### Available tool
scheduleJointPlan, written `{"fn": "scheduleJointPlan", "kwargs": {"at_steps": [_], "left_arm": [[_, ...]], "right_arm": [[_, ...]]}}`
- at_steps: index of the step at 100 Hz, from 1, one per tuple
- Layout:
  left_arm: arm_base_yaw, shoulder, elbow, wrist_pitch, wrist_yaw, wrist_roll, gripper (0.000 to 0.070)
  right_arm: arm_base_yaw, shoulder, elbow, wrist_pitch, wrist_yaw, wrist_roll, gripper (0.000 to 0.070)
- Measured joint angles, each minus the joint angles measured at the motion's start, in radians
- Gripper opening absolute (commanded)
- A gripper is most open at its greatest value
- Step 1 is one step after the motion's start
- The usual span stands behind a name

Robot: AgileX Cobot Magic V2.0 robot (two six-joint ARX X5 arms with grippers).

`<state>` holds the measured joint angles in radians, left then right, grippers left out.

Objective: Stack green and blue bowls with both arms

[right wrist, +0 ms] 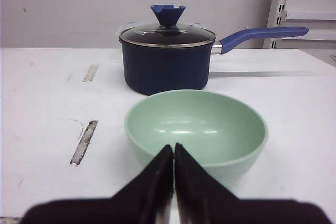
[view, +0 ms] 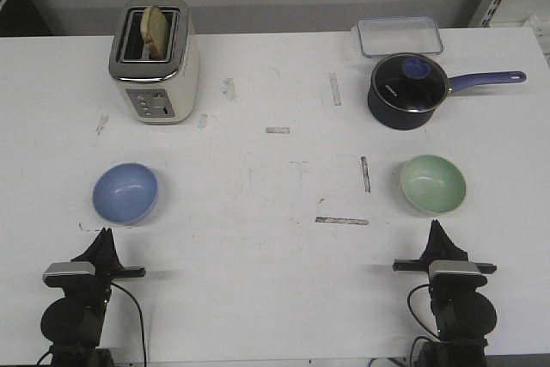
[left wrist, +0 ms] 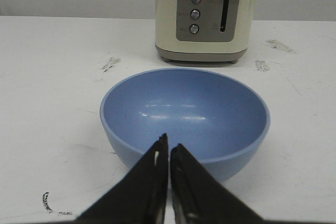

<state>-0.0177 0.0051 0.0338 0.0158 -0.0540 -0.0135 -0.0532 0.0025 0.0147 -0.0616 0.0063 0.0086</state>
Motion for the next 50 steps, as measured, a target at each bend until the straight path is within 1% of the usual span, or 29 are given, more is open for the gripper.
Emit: {"fn": "scheduleJointPlan", "kwargs": {"at_steps": [50], "left_arm": [[0.0,0.0,0.0,0.027,0.0,0.0,0.0003]], "right_arm": [[0.0,0.0,0.0,0.0,0.0,0.0,0.0]]}}
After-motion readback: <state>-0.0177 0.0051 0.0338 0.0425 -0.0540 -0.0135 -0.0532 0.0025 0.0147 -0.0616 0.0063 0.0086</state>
